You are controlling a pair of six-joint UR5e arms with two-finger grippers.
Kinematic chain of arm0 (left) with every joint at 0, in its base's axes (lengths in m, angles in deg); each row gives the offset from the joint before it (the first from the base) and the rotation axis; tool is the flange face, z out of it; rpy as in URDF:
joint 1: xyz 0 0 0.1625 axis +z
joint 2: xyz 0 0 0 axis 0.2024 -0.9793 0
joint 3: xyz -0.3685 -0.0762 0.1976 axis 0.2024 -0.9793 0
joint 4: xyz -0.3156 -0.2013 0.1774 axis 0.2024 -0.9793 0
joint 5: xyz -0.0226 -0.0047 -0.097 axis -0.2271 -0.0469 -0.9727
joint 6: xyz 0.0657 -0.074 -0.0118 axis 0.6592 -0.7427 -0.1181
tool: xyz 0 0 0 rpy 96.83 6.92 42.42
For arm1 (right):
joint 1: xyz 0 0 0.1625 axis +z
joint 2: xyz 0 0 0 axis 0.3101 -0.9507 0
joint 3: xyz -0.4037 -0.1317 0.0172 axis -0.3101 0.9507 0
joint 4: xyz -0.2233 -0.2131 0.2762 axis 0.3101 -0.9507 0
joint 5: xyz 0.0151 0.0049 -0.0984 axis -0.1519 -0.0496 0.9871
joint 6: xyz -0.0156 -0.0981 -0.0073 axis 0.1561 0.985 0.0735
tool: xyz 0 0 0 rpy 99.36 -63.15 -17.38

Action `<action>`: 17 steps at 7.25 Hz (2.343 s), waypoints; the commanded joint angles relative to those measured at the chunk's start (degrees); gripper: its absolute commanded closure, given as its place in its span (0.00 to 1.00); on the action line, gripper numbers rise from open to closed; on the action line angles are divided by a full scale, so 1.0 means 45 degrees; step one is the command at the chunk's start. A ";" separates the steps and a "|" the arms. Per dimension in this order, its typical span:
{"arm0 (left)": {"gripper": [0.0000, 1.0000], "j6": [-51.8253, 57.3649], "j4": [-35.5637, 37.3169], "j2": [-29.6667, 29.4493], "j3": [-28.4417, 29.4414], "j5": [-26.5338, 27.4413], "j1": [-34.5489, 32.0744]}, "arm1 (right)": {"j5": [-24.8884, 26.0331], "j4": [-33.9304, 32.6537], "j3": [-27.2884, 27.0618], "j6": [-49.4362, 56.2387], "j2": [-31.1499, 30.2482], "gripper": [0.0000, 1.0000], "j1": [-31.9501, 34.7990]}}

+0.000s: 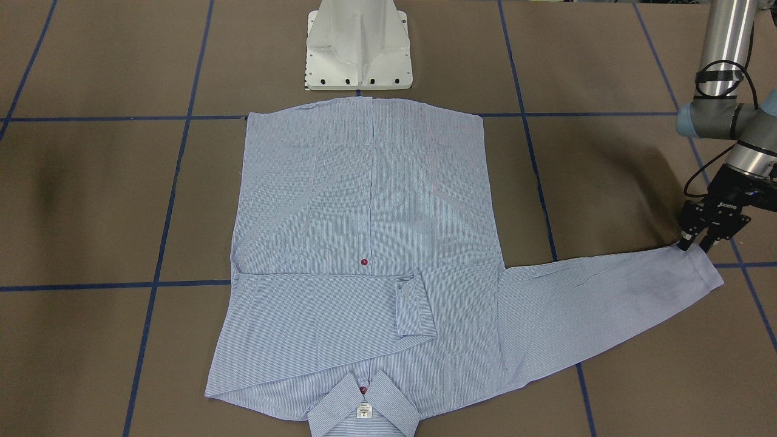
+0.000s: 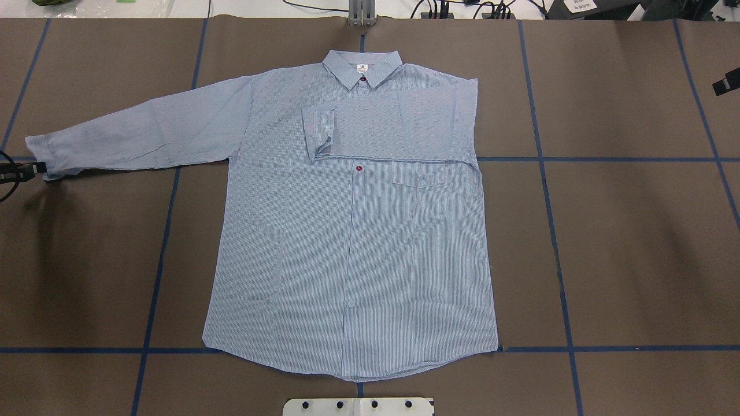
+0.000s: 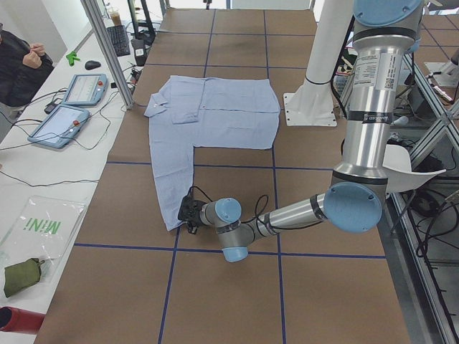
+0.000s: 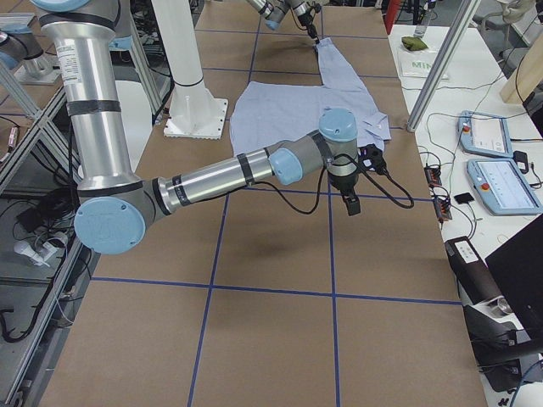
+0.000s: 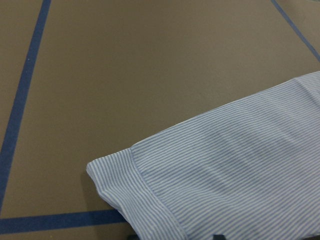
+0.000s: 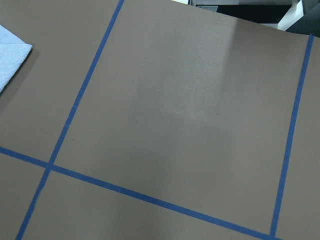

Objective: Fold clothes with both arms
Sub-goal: 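Withdraw the right gripper while the left gripper grasps the other sleeve cuff, then fold the sleeve with the left gripper across the shirt body and release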

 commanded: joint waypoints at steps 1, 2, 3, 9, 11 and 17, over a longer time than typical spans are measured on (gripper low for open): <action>1.00 0.0040 0.0191 0.0100 -0.0951 -0.1093 -0.0019 | 0.0002 0.0000 -0.0001 -0.0027 0.0009 0.00 -0.0010; 1.00 0.0078 0.0348 0.0100 -0.1673 -0.2128 -0.0174 | 0.0002 0.0000 -0.0001 -0.0046 0.0009 0.00 -0.0010; 1.00 0.0098 0.0717 0.0023 -0.2396 -0.2177 -0.0214 | 0.0002 0.0000 0.0019 -0.0066 0.0009 0.00 -0.0010; 1.00 -0.0057 0.5163 -0.4283 -0.4219 -0.3076 0.0095 | 0.0002 0.0000 0.0019 -0.0066 -0.0089 0.00 -0.0010; 1.00 -0.0136 0.6843 -0.5926 -0.4239 -0.2456 0.1380 | 0.0002 0.0000 0.0019 -0.0066 -0.0167 0.00 -0.0010; 1.00 -0.1757 1.0034 -0.9410 -0.4160 0.0302 0.4061 | 0.0002 0.0020 0.0058 -0.0086 -0.0167 0.00 -0.0010</action>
